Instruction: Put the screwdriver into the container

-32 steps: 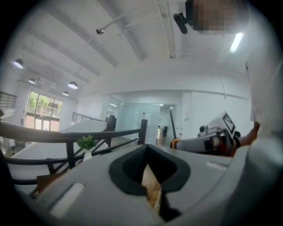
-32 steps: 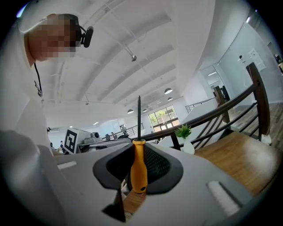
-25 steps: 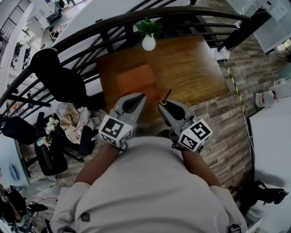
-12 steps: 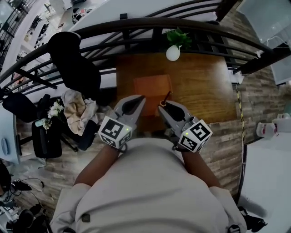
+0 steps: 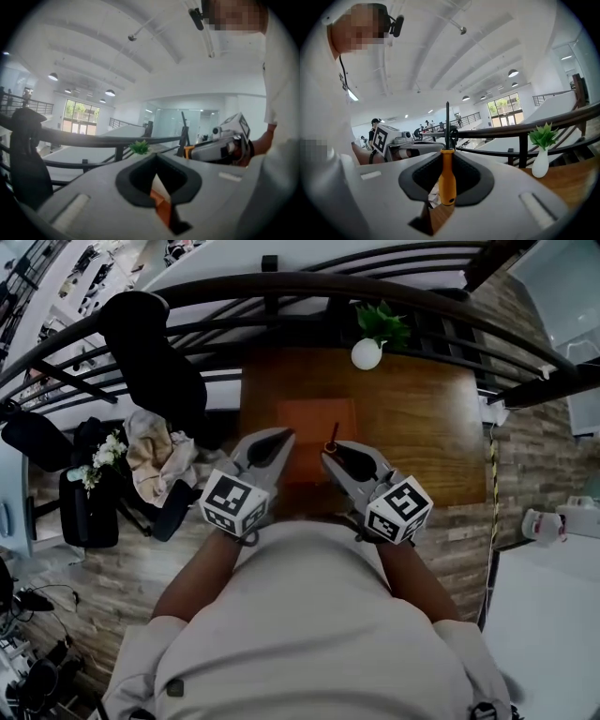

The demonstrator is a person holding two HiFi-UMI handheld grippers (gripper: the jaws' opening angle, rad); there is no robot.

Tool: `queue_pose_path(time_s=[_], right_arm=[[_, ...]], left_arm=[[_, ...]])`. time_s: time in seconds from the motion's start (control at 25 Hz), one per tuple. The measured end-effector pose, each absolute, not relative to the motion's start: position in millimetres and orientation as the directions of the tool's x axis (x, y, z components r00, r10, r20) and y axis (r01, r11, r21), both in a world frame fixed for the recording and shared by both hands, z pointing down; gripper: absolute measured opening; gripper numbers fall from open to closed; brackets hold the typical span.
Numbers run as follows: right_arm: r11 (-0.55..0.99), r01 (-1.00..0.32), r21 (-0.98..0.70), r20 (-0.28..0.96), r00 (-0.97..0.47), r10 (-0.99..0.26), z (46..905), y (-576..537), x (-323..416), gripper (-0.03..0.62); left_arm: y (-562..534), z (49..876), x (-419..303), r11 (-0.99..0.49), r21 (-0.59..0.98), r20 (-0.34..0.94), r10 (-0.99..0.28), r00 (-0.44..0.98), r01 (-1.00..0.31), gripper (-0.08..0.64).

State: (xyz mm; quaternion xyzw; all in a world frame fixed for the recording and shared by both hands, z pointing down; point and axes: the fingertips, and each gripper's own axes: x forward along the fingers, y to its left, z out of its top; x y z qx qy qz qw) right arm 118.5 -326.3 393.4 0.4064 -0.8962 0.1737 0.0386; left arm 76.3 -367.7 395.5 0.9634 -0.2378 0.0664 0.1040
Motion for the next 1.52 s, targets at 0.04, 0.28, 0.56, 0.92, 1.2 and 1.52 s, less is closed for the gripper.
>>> queue_pose_path(time_s=[0.04, 0.28, 0.56, 0.92, 1.2, 1.52], right_arm=[[0.614, -0.742, -0.269, 0.226, -0.669, -0.708, 398, -330, 121, 0.075], [0.648, -0.717, -0.256, 0.333, -0.695, -0.638, 444, -350, 135, 0.075], [0.687, -0.685, -0.243, 0.423, -0.712, -0.560, 500, -367, 144, 0.075], [0.748, -0.631, -0.204, 0.545, -0.708, -0.449, 561, -366, 147, 0.075], [0.786, -0.594, -0.172, 0.629, -0.680, -0.376, 611, -363, 152, 0.075], [0.817, -0.552, -0.163, 0.699, -0.649, -0.299, 656, -359, 148, 0.075]], left_arm=[[-371, 400, 78, -0.861, 0.170, 0.187, -0.450, 0.873, -0.480, 0.003], [-390, 432, 84, -0.824, 0.194, 0.251, -0.482, 0.839, -0.532, 0.003], [-399, 480, 85, -0.782, 0.214, 0.333, -0.505, 0.796, -0.585, 0.003], [-400, 530, 92, -0.746, 0.230, 0.397, -0.514, 0.760, -0.625, 0.003], [-396, 560, 90, -0.720, 0.239, 0.433, -0.521, 0.735, -0.651, 0.003], [-387, 589, 84, -0.697, 0.251, 0.466, -0.521, 0.715, -0.671, 0.004]])
